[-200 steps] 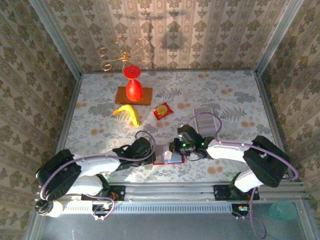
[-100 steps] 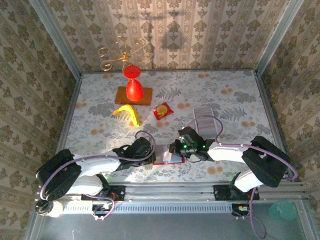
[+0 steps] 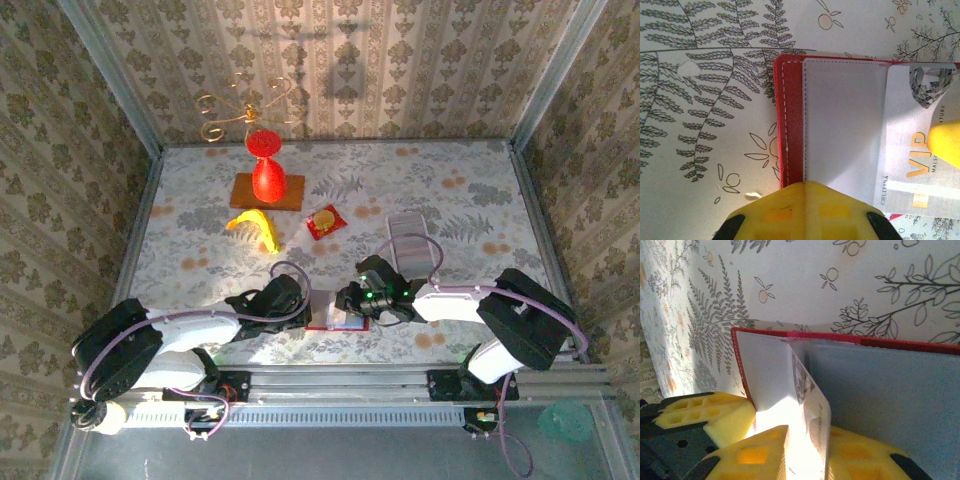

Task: Put the credit cards into the card holder
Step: Insert the credit card into the card slot.

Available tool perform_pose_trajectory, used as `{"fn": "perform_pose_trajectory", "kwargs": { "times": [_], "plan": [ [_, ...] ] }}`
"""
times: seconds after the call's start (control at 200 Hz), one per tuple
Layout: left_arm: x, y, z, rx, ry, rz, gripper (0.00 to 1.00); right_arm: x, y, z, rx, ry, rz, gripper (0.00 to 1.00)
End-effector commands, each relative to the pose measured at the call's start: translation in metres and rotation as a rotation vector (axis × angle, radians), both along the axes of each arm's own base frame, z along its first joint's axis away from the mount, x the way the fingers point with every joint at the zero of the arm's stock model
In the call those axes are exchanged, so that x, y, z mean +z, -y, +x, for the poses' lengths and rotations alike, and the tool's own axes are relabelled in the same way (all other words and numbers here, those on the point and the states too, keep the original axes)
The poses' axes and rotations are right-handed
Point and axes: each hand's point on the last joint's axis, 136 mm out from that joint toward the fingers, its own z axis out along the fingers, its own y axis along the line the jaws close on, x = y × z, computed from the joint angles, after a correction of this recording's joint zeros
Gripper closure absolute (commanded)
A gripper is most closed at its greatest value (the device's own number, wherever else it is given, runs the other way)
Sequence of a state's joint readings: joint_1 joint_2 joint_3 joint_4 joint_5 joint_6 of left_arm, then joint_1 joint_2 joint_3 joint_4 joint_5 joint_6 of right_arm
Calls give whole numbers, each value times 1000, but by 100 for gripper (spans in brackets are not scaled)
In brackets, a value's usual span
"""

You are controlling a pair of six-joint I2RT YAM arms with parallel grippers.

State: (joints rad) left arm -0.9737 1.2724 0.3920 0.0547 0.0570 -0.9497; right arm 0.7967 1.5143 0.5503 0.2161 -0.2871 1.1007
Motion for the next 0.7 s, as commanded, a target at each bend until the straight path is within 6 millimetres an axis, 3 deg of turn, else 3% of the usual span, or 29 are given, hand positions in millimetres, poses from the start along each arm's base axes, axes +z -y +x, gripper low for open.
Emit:
{"fn": "perform_pose_trajectory", "kwargs": {
  "times": [0.0, 0.23, 0.345, 0.475, 0.695],
  "plan": [
    [-15, -17, -7, 26, -36, 59, 100, -5, 3, -3, 15, -12, -46, 73],
    [-14, -16, -7, 25, -34, 55, 100, -5, 13, -2, 35, 0, -137, 54],
    [-14, -15, -7, 22, -33, 53, 100, -5, 17, -3, 46, 3, -173, 53],
    [-13, -14, -6, 22, -33, 52, 100, -5, 15, -3, 54, 3, -166, 58],
    [-13, -12, -6, 20, -36, 49, 100, -9, 12, -4, 67, -10, -170, 78]
  ]
}}
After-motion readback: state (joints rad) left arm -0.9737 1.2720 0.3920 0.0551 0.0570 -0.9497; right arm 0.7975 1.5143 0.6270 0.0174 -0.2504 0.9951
